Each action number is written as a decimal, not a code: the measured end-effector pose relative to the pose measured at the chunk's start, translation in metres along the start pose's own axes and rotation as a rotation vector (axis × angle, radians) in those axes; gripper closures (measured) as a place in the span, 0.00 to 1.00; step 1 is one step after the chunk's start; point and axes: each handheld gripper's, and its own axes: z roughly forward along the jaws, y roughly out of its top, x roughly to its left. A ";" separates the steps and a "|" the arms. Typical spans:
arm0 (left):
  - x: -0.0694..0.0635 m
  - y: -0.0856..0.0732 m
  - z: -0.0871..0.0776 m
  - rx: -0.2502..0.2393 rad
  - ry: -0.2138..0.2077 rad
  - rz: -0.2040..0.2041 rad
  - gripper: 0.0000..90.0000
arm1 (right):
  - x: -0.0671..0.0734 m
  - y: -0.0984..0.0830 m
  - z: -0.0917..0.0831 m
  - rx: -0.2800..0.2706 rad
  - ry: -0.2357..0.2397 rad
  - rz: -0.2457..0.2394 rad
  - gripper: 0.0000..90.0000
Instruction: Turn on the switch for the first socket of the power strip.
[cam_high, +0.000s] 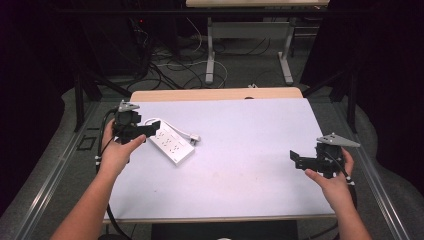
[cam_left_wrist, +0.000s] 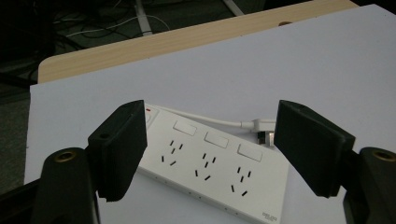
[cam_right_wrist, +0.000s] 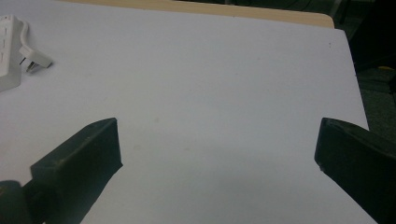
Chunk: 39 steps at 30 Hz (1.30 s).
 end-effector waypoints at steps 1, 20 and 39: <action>0.000 0.002 0.001 0.004 -0.001 -0.002 0.29 | 0.000 0.000 0.000 0.001 0.000 0.000 0.00; 0.004 0.029 0.021 0.077 0.015 -0.077 0.39 | -0.001 -0.001 0.001 -0.001 0.002 0.017 0.00; 0.017 0.043 0.042 0.118 0.017 -0.160 0.54 | 0.000 -0.003 0.004 0.001 0.001 0.013 0.01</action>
